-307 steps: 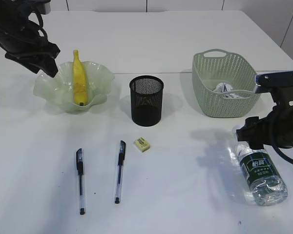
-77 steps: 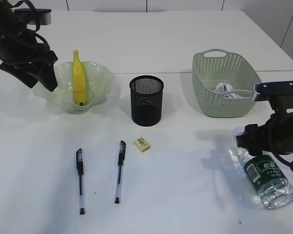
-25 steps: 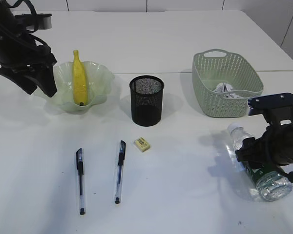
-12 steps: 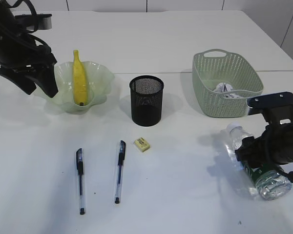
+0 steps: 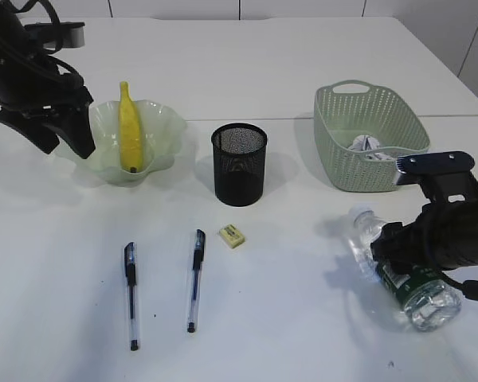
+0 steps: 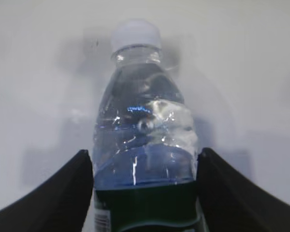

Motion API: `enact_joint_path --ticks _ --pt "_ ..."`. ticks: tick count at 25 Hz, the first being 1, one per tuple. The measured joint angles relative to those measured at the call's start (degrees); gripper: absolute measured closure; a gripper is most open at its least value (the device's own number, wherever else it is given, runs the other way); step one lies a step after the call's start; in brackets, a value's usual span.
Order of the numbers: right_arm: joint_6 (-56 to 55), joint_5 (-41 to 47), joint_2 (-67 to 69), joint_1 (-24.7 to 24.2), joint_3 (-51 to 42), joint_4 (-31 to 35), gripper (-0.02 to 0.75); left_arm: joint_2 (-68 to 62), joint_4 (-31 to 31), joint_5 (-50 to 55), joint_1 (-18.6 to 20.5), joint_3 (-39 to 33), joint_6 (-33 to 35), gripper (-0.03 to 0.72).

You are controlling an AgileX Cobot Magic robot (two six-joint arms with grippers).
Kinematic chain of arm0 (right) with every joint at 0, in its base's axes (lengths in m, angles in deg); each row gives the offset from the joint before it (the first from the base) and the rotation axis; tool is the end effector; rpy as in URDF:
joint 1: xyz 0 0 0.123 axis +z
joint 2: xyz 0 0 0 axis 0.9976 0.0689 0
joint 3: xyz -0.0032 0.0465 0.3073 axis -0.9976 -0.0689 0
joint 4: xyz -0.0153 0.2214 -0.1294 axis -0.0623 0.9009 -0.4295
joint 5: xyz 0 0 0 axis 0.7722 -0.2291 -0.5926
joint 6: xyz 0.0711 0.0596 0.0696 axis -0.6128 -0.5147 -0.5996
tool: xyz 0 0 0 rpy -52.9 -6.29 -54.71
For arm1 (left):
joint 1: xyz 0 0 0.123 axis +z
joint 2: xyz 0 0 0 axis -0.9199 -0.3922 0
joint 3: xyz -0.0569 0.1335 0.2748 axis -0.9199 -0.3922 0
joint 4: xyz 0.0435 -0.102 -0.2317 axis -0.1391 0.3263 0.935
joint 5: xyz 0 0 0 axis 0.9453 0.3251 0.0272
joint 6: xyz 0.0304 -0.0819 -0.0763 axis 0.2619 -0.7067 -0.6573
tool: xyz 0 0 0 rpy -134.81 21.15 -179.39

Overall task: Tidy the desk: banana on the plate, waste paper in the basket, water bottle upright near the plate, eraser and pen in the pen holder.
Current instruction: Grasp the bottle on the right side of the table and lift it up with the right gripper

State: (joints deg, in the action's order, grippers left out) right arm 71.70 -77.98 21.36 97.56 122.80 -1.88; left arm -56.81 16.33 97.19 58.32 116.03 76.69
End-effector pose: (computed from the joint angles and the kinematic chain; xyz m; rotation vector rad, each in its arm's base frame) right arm 0.2991 0.0640 0.1394 -0.2255 2.5240 0.1250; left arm 0.4206 -0.0861 0.2600 0.4736 2.8908 -0.2847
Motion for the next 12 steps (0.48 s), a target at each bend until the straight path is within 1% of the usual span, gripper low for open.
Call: enact_joint_path --ticks 3,5,6,8,12 --pt "-16.95 2.62 0.00 0.00 0.27 -15.70 0.241 0.00 0.13 0.00 0.00 0.00 0.00 0.223" --pt "-26.84 4.23 -0.11 0.00 0.49 -24.44 0.241 0.00 0.13 0.00 0.00 0.00 0.00 0.223" --pt "-30.09 4.95 -0.22 0.00 0.64 -28.08 0.241 0.00 0.13 0.00 0.00 0.00 0.00 0.223" --pt "-34.31 7.21 -0.22 0.00 1.56 -31.57 0.241 0.00 0.13 0.00 0.00 0.00 0.00 0.223" --pt "-36.29 14.05 -0.22 0.00 4.92 -33.45 0.241 0.00 0.26 0.00 0.00 0.00 0.00 0.223"
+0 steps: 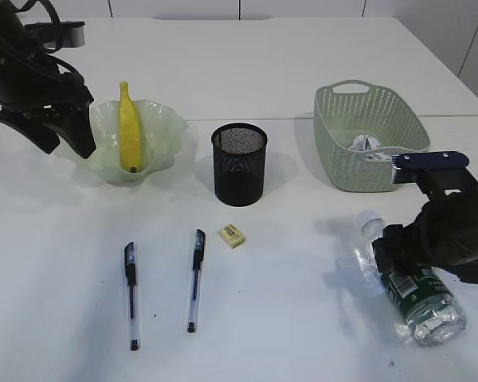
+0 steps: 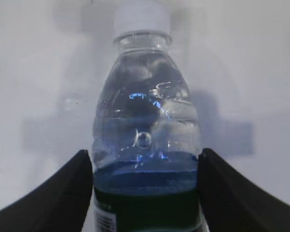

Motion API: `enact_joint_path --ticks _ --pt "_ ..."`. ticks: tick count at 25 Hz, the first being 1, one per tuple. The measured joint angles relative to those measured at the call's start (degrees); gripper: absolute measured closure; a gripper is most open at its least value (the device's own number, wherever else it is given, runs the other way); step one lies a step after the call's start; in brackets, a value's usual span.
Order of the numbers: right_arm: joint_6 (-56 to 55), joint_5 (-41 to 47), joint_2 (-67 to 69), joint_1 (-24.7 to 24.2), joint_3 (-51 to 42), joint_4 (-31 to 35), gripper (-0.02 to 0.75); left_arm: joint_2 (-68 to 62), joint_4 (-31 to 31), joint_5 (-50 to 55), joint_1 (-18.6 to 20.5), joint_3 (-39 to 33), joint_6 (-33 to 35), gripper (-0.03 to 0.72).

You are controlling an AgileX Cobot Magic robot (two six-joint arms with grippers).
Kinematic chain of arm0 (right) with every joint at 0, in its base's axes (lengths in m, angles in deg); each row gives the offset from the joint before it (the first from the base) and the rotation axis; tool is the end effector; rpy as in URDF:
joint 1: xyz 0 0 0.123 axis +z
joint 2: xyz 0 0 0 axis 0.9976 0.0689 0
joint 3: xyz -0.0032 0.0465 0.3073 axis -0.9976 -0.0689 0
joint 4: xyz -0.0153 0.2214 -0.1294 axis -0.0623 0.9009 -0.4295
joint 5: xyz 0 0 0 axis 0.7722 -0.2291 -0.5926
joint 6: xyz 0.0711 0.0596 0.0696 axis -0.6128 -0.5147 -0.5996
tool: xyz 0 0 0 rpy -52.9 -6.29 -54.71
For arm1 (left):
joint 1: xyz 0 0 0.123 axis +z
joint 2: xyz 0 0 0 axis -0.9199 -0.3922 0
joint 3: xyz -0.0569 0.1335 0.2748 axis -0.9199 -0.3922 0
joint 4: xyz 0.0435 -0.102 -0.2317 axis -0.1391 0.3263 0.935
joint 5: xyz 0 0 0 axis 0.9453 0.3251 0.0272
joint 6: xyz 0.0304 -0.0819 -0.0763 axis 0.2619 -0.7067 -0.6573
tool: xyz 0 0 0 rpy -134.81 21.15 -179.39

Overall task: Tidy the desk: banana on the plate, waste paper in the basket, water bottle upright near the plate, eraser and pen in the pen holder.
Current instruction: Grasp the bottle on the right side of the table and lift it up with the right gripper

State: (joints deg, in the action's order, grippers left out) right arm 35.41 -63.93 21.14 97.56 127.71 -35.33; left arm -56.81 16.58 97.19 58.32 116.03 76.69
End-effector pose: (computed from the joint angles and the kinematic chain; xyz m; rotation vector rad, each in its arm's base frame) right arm 0.2980 0.0640 0.1461 -0.1759 2.6931 0.1224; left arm 0.4205 -0.0866 0.2601 0.4718 2.8904 -0.2909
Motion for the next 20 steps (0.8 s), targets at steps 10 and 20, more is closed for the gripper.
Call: enact_joint_path --ticks 10,20 --pt "-0.28 13.00 0.29 0.00 8.85 -1.09 0.241 0.00 0.12 0.55 0.00 0.00 0.00 0.223" --pt "-0.28 19.21 0.49 0.00 12.68 -3.50 0.241 0.00 0.85 0.88 0.00 0.00 0.00 0.223"
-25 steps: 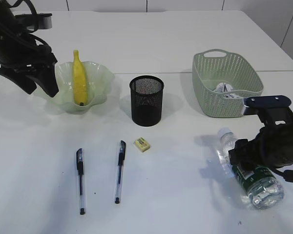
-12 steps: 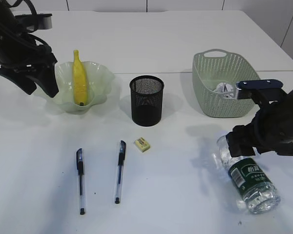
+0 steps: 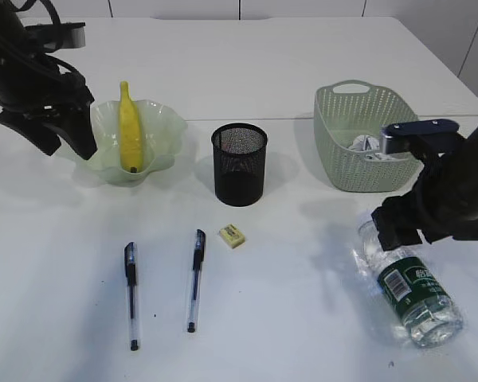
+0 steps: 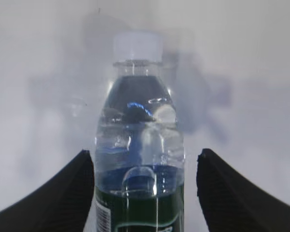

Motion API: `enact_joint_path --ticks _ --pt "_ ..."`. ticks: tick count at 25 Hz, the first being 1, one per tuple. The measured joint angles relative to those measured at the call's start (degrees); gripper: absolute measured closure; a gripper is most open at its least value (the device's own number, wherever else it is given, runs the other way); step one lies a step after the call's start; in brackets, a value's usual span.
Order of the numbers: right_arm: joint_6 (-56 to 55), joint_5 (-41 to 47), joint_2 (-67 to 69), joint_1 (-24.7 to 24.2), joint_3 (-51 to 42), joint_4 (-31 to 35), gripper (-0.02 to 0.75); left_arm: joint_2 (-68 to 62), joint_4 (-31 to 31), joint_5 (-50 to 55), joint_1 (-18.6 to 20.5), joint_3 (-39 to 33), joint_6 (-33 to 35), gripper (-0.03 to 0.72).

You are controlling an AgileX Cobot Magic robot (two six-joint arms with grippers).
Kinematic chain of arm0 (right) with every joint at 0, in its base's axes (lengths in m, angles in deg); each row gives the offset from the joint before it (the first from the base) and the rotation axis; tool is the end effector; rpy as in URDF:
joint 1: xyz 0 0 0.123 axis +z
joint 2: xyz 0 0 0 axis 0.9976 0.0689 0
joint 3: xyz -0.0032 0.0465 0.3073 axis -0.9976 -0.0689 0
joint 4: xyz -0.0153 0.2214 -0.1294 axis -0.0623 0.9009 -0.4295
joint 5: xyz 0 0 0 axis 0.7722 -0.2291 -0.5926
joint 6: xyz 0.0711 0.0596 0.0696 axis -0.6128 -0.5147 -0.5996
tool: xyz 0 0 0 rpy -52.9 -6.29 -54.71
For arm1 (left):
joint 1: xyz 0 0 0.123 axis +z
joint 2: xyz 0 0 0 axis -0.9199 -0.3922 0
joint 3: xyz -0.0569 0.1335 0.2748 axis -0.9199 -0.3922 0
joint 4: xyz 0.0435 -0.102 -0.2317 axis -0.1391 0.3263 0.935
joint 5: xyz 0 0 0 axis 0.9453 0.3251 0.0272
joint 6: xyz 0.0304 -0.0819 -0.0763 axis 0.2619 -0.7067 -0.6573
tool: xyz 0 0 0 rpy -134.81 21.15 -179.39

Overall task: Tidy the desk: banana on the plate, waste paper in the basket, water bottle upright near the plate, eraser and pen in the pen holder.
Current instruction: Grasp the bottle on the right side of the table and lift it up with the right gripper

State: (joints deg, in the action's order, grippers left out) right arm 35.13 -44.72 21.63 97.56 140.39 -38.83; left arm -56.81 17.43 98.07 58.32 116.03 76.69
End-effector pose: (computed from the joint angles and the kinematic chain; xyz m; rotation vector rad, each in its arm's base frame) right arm 0.3200 0.0678 0.1836 -0.2632 2.8077 0.0813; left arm 0.4186 -0.0880 0.2601 0.4705 2.9032 -0.3149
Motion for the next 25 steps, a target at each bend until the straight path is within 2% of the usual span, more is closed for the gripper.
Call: enact_joint_path --ticks 13,20,25 --pt "2.25 14.23 8.45 0.00 14.38 -0.25 0.241 0.00 0.36 -0.01 0.00 0.00 0.00 0.223" --pt "3.68 19.42 9.99 0.00 16.43 3.84 0.241 0.00 0.36 -0.01 0.00 0.00 0.00 0.223" --pt "3.88 19.78 9.99 0.00 16.43 4.96 0.241 0.00 0.36 -0.01 0.00 0.00 0.00 0.223"
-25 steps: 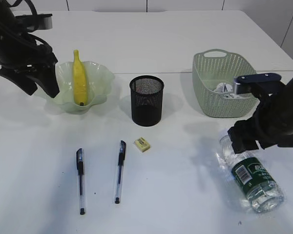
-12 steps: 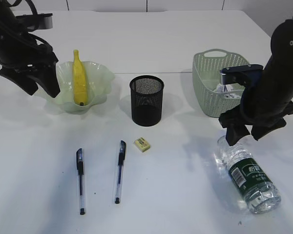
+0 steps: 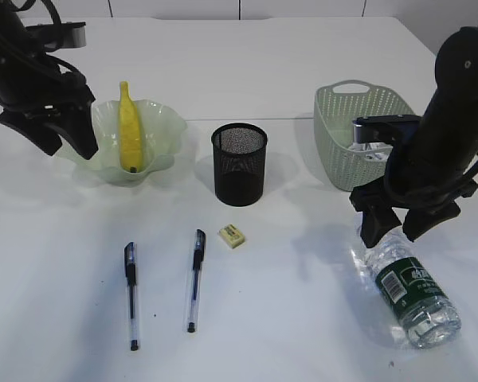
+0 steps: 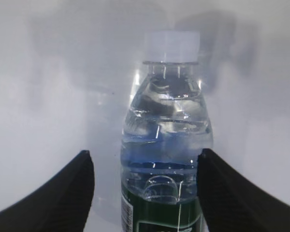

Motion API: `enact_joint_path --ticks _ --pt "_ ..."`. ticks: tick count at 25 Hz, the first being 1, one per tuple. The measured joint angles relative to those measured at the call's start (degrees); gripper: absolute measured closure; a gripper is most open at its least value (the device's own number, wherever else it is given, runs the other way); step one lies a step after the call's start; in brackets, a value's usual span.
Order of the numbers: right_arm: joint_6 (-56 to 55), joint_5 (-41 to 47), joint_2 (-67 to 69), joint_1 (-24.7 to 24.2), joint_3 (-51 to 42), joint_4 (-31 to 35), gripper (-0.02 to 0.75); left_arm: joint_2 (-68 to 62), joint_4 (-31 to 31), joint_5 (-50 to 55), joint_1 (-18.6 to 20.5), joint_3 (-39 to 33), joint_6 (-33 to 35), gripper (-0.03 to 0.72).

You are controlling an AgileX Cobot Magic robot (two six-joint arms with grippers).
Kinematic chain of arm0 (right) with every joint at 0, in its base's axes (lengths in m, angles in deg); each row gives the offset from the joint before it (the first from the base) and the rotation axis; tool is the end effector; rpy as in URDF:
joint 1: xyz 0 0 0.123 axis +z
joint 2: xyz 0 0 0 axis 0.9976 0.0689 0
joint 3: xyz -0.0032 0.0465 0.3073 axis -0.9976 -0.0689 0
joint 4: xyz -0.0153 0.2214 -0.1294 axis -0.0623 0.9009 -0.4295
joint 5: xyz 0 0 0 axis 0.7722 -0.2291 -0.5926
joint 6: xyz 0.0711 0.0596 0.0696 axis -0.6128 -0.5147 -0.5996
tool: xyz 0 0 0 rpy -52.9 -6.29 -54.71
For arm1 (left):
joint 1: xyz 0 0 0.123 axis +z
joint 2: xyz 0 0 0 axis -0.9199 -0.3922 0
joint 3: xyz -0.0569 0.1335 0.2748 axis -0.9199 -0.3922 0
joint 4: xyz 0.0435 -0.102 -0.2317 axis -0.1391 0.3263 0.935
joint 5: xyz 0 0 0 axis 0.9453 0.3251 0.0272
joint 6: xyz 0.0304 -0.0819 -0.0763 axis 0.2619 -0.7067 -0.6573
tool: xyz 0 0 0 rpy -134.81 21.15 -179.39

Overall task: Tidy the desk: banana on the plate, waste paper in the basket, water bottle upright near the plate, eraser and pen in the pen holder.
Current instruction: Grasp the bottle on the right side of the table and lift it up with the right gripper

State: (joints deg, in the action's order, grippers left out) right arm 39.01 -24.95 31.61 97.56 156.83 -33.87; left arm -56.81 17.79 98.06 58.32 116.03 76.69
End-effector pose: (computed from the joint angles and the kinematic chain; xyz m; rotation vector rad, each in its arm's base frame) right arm 0.3563 0.0847 0.1876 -0.3287 3.0337 0.1696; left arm 0.4186 -0.0887 0.2603 0.4678 2.9023 -0.3237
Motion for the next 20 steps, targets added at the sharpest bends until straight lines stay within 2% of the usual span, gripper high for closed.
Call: enact_joint_path --ticks 13,20 --pt "0.64 0.22 1.66 0.00 0.12 0.12 0.242 0.00 0.65 0.00 0.00 0.00 0.00 0.223" --pt "1.00 0.26 4.12 0.00 3.17 -1.15 0.241 0.00 0.79 0.00 0.00 0.00 0.00 0.223"
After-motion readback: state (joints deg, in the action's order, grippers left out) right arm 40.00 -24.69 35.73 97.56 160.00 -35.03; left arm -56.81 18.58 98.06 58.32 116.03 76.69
